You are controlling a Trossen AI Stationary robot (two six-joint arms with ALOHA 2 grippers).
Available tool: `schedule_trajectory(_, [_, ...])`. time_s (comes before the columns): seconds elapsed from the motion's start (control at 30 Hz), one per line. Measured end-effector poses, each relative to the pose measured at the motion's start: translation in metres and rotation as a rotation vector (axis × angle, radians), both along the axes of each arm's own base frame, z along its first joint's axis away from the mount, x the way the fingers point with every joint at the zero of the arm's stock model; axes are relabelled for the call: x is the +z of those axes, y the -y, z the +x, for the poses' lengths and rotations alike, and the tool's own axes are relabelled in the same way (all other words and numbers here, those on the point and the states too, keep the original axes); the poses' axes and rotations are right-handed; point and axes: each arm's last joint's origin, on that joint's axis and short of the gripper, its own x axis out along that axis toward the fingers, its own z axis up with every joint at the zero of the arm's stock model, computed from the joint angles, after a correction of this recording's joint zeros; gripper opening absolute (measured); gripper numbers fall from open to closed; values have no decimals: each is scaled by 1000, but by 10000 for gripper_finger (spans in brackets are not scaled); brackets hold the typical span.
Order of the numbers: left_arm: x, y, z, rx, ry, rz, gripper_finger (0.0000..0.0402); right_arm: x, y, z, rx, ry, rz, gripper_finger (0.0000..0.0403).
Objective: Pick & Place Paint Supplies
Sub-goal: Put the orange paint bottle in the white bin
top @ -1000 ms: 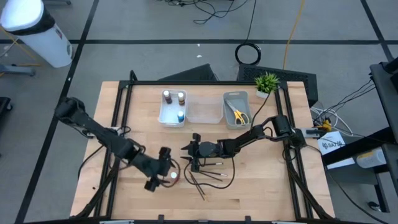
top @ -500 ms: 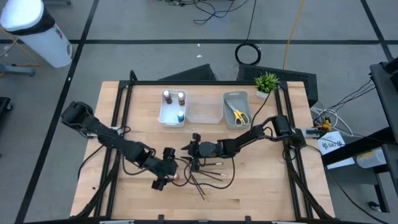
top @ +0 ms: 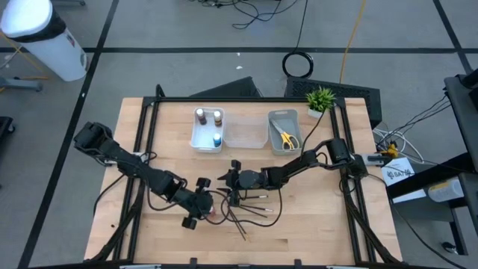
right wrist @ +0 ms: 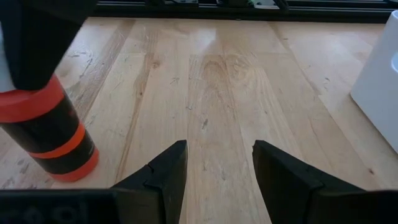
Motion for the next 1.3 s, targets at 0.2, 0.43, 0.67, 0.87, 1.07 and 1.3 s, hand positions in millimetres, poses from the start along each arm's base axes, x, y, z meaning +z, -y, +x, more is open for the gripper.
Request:
schedule_trajectory(0.2, [18, -6, -7, 7, 49, -27, 123, 0, 0, 0, 0, 0, 0, 171])
schedule_trajectory(0.43, [67, -35, -32, 105, 219, 22, 146, 0, 0, 0, 0, 0, 0, 171])
schedule_trajectory(0.67, [109, -89, -67, 432, 408, 154, 125, 0, 0, 0, 0, 0, 0, 171])
schedule_trajectory(0.87, [127, -130, -87, 650, 486, 176, 132, 0, 0, 0, 0, 0, 0, 171])
schedule_trajectory(1.07, [121, -165, -95, 884, 403, 214, 136, 0, 0, 0, 0, 0, 0, 171])
schedule_trajectory(1.3, [102, -192, -81, 956, 255, 179, 129, 0, 0, 0, -1, 0, 0, 171])
